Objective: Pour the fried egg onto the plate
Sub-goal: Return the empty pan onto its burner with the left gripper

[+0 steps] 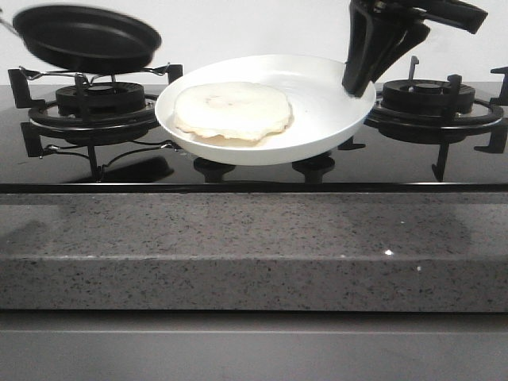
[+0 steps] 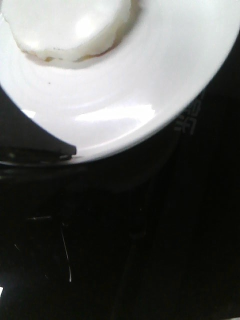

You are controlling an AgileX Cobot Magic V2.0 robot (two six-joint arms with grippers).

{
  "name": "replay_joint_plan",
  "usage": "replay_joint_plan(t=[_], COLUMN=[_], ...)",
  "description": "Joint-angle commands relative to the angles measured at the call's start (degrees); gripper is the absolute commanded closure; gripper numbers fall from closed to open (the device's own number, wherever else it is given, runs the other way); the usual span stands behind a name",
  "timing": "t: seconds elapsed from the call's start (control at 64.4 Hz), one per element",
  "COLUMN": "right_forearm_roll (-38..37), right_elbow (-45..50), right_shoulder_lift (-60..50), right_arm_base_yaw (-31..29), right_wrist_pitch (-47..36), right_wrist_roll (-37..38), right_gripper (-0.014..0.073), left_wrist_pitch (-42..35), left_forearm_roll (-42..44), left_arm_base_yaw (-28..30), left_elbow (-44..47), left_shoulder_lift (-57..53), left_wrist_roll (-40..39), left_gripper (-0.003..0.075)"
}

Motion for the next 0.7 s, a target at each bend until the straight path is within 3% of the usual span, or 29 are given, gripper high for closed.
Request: replay_joint_plan(t=[0.0, 0.109, 0.202, 0.497, 0.575, 0.683], right_forearm_roll=[0.6, 0.6, 0.6, 0.6, 0.6, 0.6], right_elbow=[-1.5, -1.5, -1.5, -1.5, -1.5, -1.5], right_shoulder_lift=[-3.1, -3.1, -3.1, -3.1, -3.1, -3.1], right_arm_base_yaw=[0.0, 0.0, 0.0, 0.0, 0.0, 0.0], right_wrist_pitch=[-2.2, -2.2, -2.2, -2.2, -2.2, -2.2], right_wrist_roll=[-0.3, -0.3, -0.3, -0.3, -0.3, -0.3], right_gripper=[0.0662, 0.0662, 0.0662, 0.0662, 0.0662, 0.0662], left_wrist_pitch=[4.6, 4.4, 4.8, 4.9, 5.2, 5.8], left_forearm_roll=[-6.7, -6.7, -6.7, -6.7, -6.4, -5.4], left_arm_base_yaw=[0.2, 0.2, 0.2, 0.2, 0.2, 1.0], left_elbow=[-1.8, -1.8, -1.8, -1.8, -1.8, -1.8], left_shoulder_lift=[-0.7, 0.8, 1.0, 1.1, 1.1, 1.1], left_wrist_roll=[-2.5, -4.8, -4.8, -4.3, -4.1, -4.0], left_gripper=[0.0739, 0.0734, 0.0678, 0.0228, 0.0182, 0.0183])
